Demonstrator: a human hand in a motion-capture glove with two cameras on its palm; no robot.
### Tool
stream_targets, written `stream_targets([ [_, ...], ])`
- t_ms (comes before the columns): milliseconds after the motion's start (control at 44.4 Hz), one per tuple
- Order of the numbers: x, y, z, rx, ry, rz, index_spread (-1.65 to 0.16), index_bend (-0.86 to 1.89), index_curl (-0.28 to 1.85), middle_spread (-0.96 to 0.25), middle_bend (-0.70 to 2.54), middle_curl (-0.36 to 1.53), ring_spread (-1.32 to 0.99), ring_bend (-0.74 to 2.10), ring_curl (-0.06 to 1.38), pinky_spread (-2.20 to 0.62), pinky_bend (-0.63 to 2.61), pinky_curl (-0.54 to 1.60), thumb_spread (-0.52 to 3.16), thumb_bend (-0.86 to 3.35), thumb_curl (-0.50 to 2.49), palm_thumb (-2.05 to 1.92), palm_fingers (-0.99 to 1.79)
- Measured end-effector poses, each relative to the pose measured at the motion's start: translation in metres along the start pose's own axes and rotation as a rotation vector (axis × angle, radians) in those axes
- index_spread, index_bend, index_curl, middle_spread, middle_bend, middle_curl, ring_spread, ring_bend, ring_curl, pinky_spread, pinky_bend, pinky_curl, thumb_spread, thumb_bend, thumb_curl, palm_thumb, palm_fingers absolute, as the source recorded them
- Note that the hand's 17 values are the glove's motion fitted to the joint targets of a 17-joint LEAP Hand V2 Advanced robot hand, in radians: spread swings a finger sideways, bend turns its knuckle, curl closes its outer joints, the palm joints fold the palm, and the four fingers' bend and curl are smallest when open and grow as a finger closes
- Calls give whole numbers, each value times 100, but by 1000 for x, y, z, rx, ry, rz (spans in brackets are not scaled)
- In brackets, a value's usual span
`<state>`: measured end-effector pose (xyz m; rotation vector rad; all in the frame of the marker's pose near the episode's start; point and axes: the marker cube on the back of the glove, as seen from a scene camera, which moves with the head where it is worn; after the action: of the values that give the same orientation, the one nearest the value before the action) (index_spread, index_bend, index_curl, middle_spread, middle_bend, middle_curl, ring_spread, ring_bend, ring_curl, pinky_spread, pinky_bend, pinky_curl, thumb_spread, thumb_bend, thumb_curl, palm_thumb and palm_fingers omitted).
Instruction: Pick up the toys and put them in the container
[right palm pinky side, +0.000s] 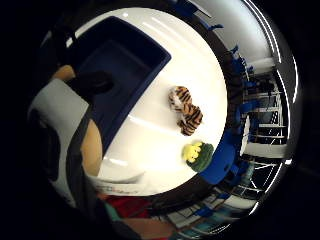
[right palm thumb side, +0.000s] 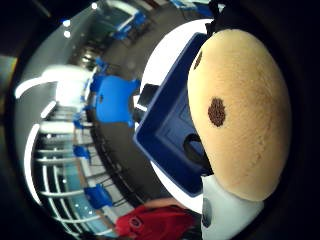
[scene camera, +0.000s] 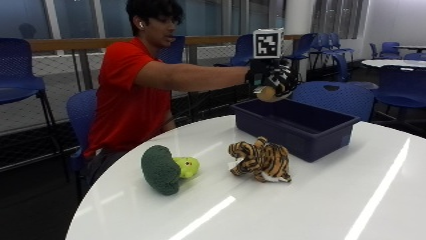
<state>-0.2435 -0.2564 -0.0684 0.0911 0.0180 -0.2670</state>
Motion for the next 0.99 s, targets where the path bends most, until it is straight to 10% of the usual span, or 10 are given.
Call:
stream_targets([
  [270,-21,-8,21,-7,-133,-58,-46,18,39,-50,46,68,-57,83,55,-43,102,41,70,3,96,66,73],
  [518,-8,6,32,-109,-173,-104,-36,5,32,-25,17,57,-28,52,48,-12,98,40,105,-10,73,21,-33],
  [990,135,84,12,-112,-39,61,-32,10,20,-9,13,41,-6,32,37,8,79,31,112,-5,45,-4,-23],
])
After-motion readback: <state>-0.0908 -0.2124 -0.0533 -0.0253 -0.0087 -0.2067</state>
